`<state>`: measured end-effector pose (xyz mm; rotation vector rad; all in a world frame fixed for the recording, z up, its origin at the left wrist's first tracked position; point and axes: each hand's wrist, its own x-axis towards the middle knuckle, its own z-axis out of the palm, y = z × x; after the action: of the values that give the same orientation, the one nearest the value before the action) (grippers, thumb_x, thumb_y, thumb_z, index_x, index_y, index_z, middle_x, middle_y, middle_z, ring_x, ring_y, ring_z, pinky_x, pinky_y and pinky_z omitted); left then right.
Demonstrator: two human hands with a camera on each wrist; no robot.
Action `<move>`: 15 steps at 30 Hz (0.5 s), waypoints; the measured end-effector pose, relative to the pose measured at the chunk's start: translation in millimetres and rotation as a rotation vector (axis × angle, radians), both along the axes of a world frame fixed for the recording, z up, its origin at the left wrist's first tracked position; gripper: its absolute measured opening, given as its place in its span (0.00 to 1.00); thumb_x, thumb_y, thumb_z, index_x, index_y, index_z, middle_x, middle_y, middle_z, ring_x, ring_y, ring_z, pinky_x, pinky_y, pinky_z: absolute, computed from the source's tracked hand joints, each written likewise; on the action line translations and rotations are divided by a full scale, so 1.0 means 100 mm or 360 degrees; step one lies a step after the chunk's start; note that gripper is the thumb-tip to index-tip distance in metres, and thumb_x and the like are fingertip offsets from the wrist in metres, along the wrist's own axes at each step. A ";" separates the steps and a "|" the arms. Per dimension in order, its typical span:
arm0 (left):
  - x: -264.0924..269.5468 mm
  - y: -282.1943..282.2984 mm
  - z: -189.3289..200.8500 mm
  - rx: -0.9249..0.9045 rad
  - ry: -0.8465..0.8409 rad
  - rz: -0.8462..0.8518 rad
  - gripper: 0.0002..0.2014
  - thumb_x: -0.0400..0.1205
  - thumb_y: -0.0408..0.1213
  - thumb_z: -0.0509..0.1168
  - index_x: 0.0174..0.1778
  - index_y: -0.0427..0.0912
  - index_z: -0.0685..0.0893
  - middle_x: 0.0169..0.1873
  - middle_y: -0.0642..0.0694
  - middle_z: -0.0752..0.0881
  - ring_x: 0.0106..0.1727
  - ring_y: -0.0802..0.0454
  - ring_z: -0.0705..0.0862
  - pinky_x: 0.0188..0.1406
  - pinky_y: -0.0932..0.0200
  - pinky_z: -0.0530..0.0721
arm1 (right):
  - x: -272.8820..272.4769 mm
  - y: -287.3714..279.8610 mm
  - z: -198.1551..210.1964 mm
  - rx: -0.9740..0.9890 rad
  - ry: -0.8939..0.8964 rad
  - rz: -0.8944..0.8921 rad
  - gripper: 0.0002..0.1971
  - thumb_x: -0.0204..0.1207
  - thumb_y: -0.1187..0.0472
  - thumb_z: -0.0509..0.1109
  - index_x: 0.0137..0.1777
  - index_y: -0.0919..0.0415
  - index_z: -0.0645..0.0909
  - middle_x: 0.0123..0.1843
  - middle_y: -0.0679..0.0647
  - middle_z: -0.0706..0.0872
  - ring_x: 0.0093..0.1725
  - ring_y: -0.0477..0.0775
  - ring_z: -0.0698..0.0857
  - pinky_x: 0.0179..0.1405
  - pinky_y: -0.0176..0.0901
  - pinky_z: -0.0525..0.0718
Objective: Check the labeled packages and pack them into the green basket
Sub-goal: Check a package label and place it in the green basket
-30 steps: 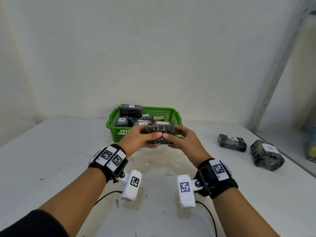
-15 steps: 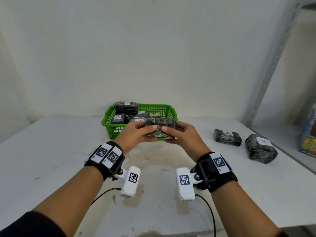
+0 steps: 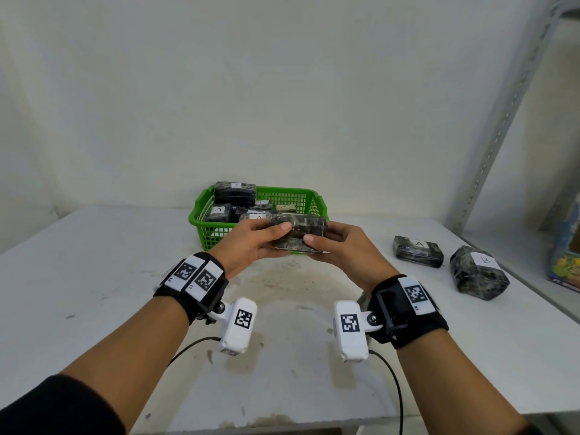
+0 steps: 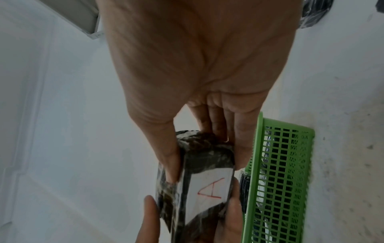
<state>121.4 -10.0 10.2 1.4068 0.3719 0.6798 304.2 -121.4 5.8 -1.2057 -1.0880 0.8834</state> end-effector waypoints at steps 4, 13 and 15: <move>-0.01 0.01 -0.02 0.0117 -0.0001 0.0046 0.25 0.73 0.37 0.73 0.64 0.29 0.83 0.60 0.34 0.88 0.62 0.40 0.87 0.55 0.54 0.89 | -0.03 0.01 0.01 0.0001 -0.0009 -0.0028 0.18 0.77 0.65 0.80 0.66 0.66 0.86 0.61 0.61 0.94 0.62 0.60 0.92 0.59 0.46 0.91; -0.04 0.02 -0.01 0.0336 0.0019 0.0065 0.26 0.70 0.30 0.77 0.65 0.35 0.83 0.60 0.39 0.89 0.64 0.42 0.87 0.64 0.50 0.85 | -0.07 -0.01 0.02 0.0043 -0.0088 -0.0038 0.24 0.72 0.60 0.84 0.68 0.63 0.86 0.62 0.58 0.93 0.64 0.59 0.92 0.69 0.58 0.88; -0.06 0.03 -0.01 0.0464 0.0034 0.0107 0.30 0.67 0.26 0.79 0.67 0.38 0.82 0.61 0.42 0.89 0.65 0.46 0.86 0.64 0.52 0.85 | -0.09 -0.04 0.04 -0.0087 -0.0019 0.0069 0.27 0.73 0.51 0.81 0.70 0.62 0.85 0.63 0.58 0.93 0.65 0.63 0.91 0.66 0.56 0.89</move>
<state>115.7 -7.3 8.7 1.6844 0.3476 0.7983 294.8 -125.3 9.4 -1.2382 -1.1094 0.9454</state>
